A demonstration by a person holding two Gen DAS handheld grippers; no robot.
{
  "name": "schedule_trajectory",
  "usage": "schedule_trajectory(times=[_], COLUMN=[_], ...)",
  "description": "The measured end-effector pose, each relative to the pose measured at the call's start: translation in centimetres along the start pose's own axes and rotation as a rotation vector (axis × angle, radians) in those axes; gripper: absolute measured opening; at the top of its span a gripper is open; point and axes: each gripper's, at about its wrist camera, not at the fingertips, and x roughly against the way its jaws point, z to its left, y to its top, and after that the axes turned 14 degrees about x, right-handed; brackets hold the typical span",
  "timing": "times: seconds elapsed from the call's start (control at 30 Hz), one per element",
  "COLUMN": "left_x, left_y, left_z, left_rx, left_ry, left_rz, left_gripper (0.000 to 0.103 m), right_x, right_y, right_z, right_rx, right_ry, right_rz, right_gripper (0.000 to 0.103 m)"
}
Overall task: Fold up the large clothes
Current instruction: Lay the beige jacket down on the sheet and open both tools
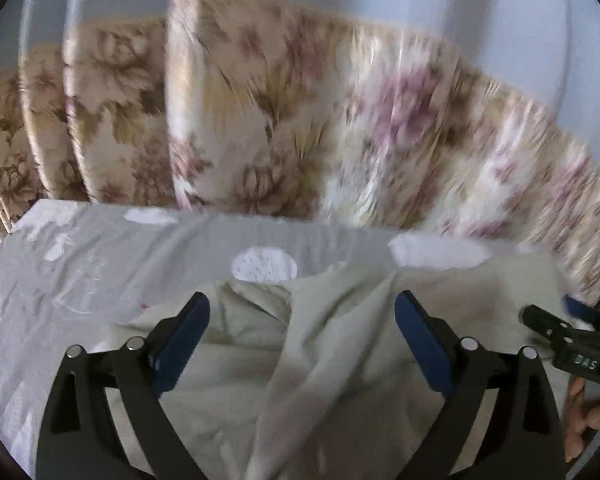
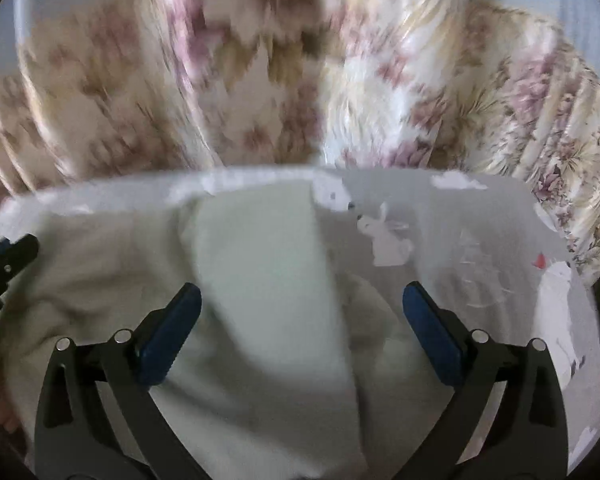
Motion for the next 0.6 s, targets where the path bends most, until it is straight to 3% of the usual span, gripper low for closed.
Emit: schedule_trajectory(times=[0.07,0.13,0.23,0.4,0.6], left_x=[3.6,6.2,10.1,13.8,18.8], left_y=[-0.3,-1.2,-3.8,-7.5,-11.3], left_z=[0.9,1.7,3.4,5.8,8.5], left_rx=[0.001,-0.020,-0.045,-0.020,-0.040], left_ry=[-0.010,0.038,0.108,0.155,0.180], left_rz=[-0.054,-0.068,-0.091,-0.088,-0.080], left_gripper=[0.096,0.096,0.097,0.097,0.099], right_x=[2.7,5.1,7.5,11.1,14.7], right_y=[-1.1,-2.7,-5.8,-9.8,-14.0], right_z=[-0.5,-0.7,-0.3,2.0,3.8], right_rx=[-0.025,-0.049,-0.053,0.039,0.100], right_ry=[0.030,0.033,0.039,0.096,0.050], right_rz=[-0.039,-0.048,-0.004,0.033,0.089], right_gripper=[0.100,0.100,0.100,0.100,0.100])
